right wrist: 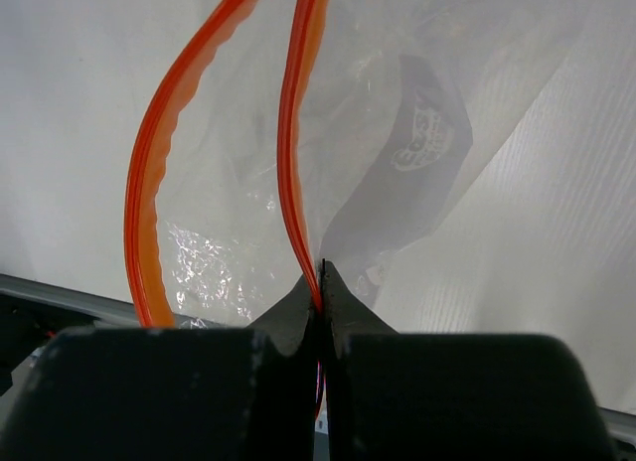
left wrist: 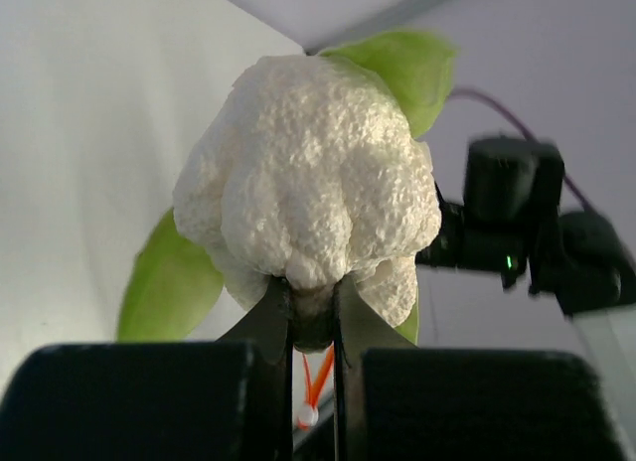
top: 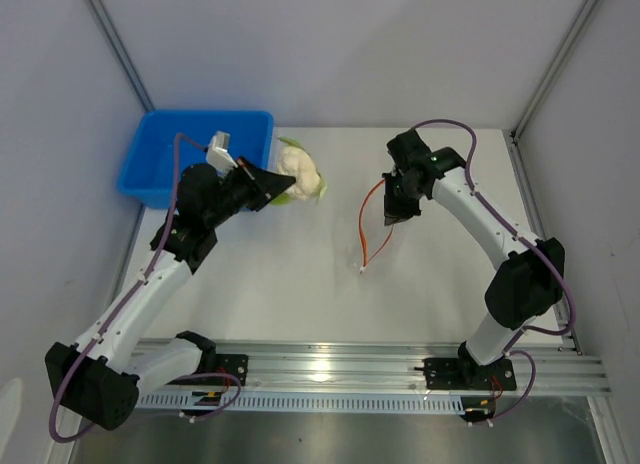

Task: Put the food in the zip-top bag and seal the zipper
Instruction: Place the fake vegetable in the zipper food storage bag.

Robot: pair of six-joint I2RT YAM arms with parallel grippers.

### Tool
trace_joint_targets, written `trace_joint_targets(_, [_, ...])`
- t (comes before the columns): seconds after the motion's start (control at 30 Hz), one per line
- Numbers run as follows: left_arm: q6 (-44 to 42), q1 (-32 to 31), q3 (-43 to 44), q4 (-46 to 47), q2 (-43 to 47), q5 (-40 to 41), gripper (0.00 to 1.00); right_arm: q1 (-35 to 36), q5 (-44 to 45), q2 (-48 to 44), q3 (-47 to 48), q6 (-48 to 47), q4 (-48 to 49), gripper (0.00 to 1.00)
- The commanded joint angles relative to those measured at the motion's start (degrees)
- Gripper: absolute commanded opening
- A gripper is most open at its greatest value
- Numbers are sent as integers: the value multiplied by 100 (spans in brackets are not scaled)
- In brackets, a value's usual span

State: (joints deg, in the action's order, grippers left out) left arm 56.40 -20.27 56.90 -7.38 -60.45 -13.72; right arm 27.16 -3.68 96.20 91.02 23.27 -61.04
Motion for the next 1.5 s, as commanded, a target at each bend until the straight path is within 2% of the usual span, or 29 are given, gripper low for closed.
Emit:
trace_joint_targets(0.0, [-550, -345, -398, 1567, 156, -1368, 1, 9, -255, 56, 302, -112, -84, 0])
trace_joint_targets(0.03, [-638, -381, -426, 1842, 138, -2015, 1, 0, -308, 56, 337, -94, -84, 0])
trace_joint_targets(0.13, [-824, -486, -215, 2171, -168, -2652, 1, 0, -554, 65, 363, -86, -49, 0])
trace_joint_targets(0.2, [-684, -574, -23, 2371, -545, -3355, 0, 9, -747, 74, 346, -77, -23, 0])
trace_joint_targets(0.27, [-352, -731, -13, 2985, -879, -3925, 0, 35, -931, 100, 337, -85, 4, 0])
trace_joint_targets(0.33, [-78, -837, -153, 3547, -995, -4077, 1, 70, -1037, 118, 337, -85, 39, 0])
trace_joint_targets(0.37, [184, -925, -249, 4151, -1048, -4112, 1, 79, -1134, 118, 328, -77, 39, 0])
trace_joint_targets(0.63, [1021, -1075, -417, 5852, -1864, -4823, 1, 70, -2039, -31, 267, -85, 232, 0])
trace_joint_targets(0.67, [1274, -1075, -461, 5975, -1970, -4860, 1, 70, -2110, -49, 241, -77, 267, 0])
trace_joint_targets(0.8, [2329, -1075, -681, 7798, -2585, -4912, 1, 62, -2479, -277, 39, -15, 522, 0])
trace_joint_targets(0.9, [2902, -1075, -716, 8497, -3016, -4974, 1, 27, -2585, -374, -58, -6, 593, 0])
trace_joint_targets(1.0, [2326, -1075, -786, 7904, -2895, -4922, 0, 0, -2646, -471, -67, -15, 584, 0])
trace_joint_targets(1.03, [1653, -1075, -804, 7065, -2763, -4878, 1, 9, -2638, -506, -67, -24, 575, 0])
trace_joint_targets(1.1, [946, -1075, -777, 6147, -2369, -4676, 1, -9, -2629, -550, -93, -33, 549, 0])
trace_joint_targets(1.13, [342, -1067, -734, 5255, -2236, -4562, 1, -9, -2611, -602, -146, -33, 549, 0])
trace_joint_targets(1.23, [-452, -1075, -541, 4115, -2024, -4297, 1, -9, -2672, -716, -216, -15, 566, 0])
trace_joint_targets(1.47, [-393, -1058, -777, 3928, -2155, -4183, 1, -9, -2980, -857, -243, -33, 654, 0])
